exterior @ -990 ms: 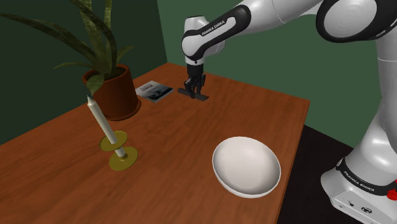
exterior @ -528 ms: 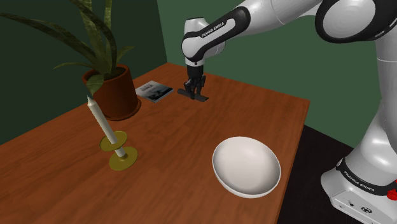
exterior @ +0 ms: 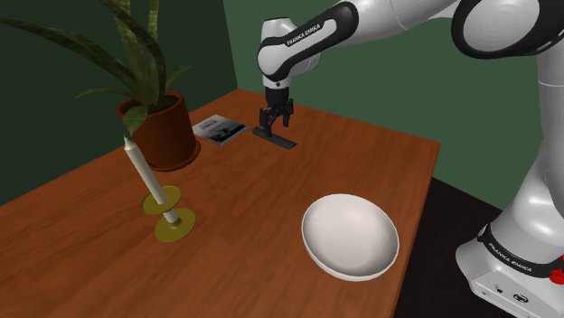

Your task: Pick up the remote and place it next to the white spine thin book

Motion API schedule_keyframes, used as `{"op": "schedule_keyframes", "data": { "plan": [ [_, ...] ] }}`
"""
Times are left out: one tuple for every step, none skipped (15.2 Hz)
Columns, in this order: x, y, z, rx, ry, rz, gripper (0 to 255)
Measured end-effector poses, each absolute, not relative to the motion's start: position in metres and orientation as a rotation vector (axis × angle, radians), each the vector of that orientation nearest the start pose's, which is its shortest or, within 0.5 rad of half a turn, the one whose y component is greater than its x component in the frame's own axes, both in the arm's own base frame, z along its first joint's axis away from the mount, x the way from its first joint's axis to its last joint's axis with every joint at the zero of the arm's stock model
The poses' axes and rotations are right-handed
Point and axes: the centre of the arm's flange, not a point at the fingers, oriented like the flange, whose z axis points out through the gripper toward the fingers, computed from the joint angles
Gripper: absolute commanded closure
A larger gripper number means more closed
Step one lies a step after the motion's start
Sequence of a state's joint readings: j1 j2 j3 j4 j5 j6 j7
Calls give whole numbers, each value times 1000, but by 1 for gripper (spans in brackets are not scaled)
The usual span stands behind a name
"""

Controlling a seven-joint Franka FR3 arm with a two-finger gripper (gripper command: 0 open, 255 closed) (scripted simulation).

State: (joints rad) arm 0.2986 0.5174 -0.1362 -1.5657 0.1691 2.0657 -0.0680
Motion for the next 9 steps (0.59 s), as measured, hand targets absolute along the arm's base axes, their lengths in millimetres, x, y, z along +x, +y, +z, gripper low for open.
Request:
{"op": "schedule_keyframes", "data": {
  "plan": [
    [676,133,355,-3051,-254,23,0],
    [678,130,366,-3051,-255,22,0],
    [677,130,372,-3051,-254,22,0],
    [677,130,375,-3051,-254,22,0],
    [677,130,376,-3051,-254,23,0],
    [677,130,377,-3051,-254,23,0],
    [677,130,377,-3051,-254,24,0],
    [677,130,378,-3051,-254,24,0],
    [677,130,378,-3051,-254,24,0]
  ]
}}
